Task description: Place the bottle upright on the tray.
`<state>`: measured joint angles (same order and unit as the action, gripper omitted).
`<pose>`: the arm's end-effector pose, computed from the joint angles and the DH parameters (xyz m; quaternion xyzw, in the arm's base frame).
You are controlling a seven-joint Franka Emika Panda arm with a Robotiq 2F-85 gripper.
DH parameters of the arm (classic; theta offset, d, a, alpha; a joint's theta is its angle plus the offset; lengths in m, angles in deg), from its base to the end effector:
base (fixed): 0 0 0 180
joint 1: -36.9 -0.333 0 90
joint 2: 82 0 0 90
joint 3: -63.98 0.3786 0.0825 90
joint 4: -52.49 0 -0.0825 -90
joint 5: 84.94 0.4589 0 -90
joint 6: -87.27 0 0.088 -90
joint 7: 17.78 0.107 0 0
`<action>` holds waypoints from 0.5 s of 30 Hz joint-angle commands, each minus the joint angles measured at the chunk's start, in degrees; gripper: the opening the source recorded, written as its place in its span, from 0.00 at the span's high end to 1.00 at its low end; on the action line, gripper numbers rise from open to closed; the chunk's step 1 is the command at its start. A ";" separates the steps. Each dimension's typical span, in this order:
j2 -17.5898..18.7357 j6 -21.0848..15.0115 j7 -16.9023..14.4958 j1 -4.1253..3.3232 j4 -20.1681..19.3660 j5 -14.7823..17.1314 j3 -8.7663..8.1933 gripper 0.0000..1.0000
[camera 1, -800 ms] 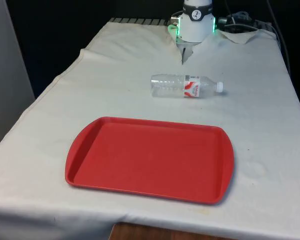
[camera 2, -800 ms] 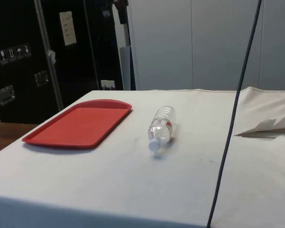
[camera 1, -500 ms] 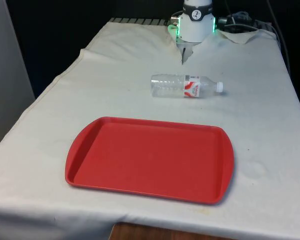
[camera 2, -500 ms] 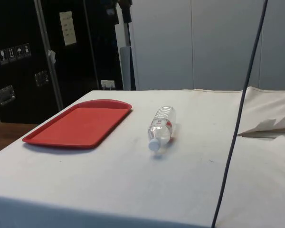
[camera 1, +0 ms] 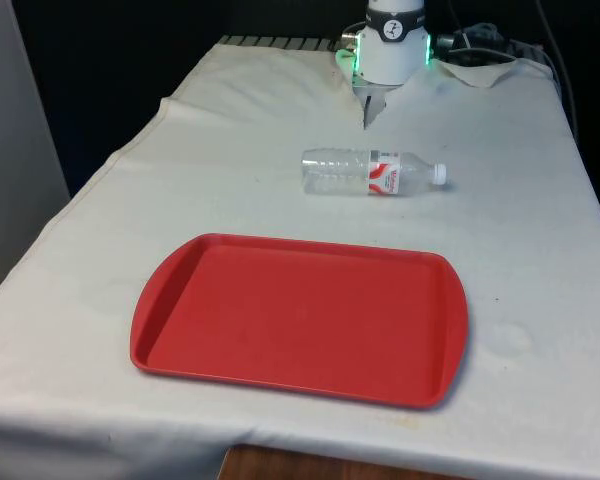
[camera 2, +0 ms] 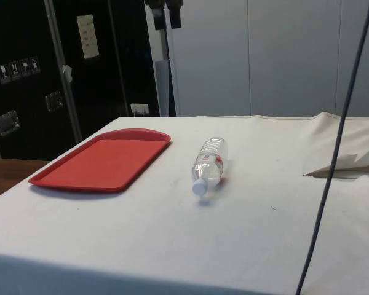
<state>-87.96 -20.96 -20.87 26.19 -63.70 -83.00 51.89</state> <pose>0.5863 -0.0152 0.5255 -0.9994 -0.0101 0.0176 0.0275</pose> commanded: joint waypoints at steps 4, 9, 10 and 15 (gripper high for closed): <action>-2.06 -1.83 0.06 0.06 -2.29 -0.46 0.11 0.00; -4.64 -3.27 -0.17 0.06 -5.16 -0.52 0.23 0.00; -5.04 -3.44 -0.23 0.11 -5.61 -0.52 0.23 0.00; -7.10 -4.58 -0.46 0.11 -7.85 -0.52 0.29 0.00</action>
<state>-94.49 -24.74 -21.56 26.24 -70.98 -83.05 52.07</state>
